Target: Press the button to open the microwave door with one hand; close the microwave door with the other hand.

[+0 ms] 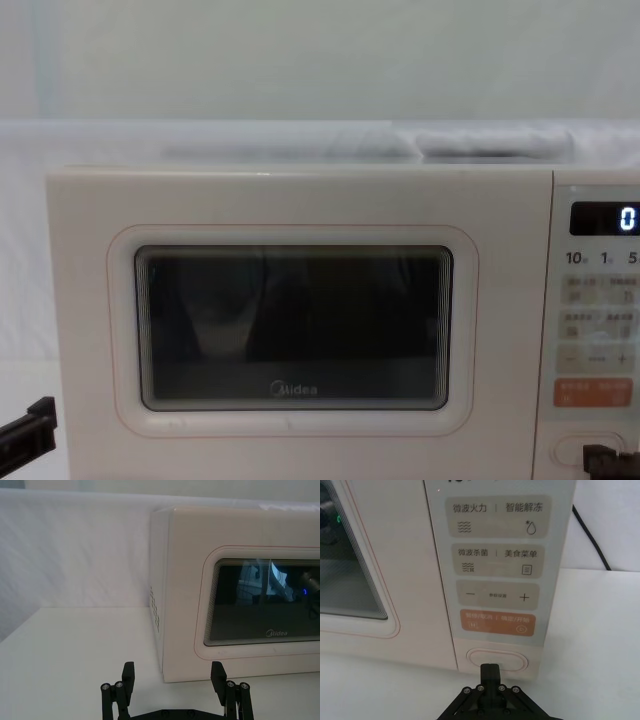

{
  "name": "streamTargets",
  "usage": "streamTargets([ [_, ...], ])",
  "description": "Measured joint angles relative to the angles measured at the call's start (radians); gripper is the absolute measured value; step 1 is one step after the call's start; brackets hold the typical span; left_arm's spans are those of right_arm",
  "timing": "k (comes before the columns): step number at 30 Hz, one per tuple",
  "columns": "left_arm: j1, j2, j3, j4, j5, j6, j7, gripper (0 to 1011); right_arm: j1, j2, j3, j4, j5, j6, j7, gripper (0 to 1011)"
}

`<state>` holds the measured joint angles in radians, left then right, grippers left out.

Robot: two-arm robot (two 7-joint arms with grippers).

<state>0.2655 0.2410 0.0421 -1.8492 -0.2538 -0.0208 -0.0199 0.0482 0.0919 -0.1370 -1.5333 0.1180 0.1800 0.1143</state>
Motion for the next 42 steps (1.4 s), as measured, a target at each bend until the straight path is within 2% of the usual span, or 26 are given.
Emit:
streamTargets([
  [14,0.000,0.000,0.000,0.000,0.000,0.000,0.000,1001,0.012,-0.015,0.001,0.022,0.010,-0.030,0.000,0],
  [42,0.000,0.000,0.000,0.000,0.000,0.000,0.000,1001,0.034,-0.028,0.004,0.066,0.010,-0.050,-0.010,0],
])
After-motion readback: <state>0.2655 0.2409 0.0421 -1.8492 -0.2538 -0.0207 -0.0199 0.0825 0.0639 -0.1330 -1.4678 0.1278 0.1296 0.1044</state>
